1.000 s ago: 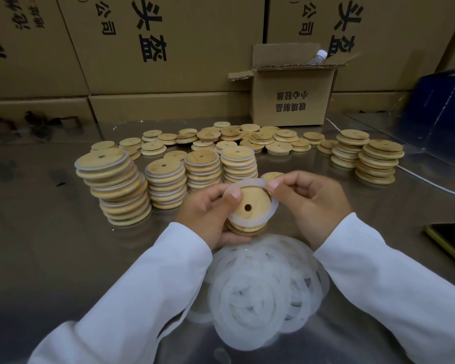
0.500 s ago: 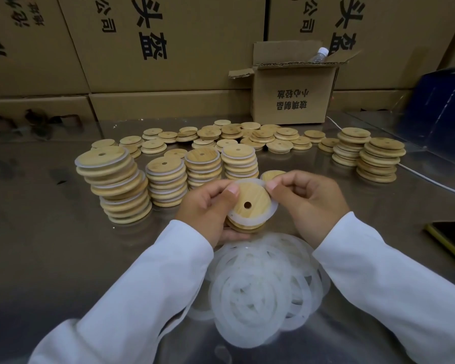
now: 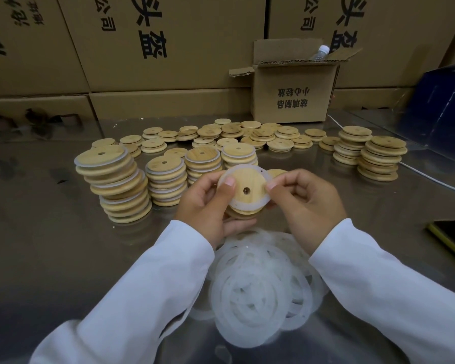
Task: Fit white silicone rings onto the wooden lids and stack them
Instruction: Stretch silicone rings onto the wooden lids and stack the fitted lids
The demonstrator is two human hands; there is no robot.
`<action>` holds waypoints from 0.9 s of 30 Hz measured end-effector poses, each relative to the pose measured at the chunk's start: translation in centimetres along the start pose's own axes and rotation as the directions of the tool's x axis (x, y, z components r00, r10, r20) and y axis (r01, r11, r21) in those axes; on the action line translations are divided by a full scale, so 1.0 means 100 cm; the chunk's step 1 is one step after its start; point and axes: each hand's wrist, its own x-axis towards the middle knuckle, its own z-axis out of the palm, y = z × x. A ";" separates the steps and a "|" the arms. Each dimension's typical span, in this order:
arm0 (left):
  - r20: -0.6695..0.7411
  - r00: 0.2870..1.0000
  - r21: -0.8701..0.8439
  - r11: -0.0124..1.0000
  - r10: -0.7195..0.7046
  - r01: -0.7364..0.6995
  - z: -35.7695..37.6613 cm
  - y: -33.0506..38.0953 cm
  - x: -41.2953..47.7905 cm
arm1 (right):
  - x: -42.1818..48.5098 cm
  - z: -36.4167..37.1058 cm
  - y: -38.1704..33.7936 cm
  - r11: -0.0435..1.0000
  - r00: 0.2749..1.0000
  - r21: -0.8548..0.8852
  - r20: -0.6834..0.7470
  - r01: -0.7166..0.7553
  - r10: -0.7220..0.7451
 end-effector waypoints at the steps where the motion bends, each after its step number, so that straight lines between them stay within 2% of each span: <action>1: 0.017 1.000 -0.022 1.000 -0.011 0.012 0.001 0.000 -0.001 | 0.001 0.000 0.001 1.000 1.000 -0.001 -0.018 0.002 -0.002; 5: 0.076 0.996 0.052 0.998 -0.047 0.043 0.002 -0.003 -0.002 | 0.004 -0.004 0.003 0.999 0.999 -0.042 -0.039 0.017 -0.019; 10: 0.043 0.999 0.145 0.989 -0.014 0.008 -0.003 -0.005 0.002 | 0.001 -0.005 0.002 0.965 0.984 -0.190 0.045 0.180 -0.175; 14: 0.059 0.997 0.222 0.973 0.052 -0.063 -0.008 -0.003 0.004 | 0.004 -0.007 0.002 0.983 0.988 -0.113 0.051 0.148 -0.143; 17: 0.085 0.993 0.205 0.974 0.080 -0.096 -0.012 0.000 0.005 | 0.007 -0.010 0.000 0.989 0.990 -0.069 0.060 0.132 -0.128; 23: 0.068 0.997 0.033 0.999 0.032 -0.034 -0.013 0.004 0.008 | 0.005 -0.010 -0.006 0.987 0.984 -0.051 0.101 0.150 -0.145; 27: 0.036 0.998 0.039 0.998 0.045 -0.046 -0.009 0.002 0.005 | 0.001 -0.008 -0.007 0.991 0.989 0.034 0.074 0.127 -0.129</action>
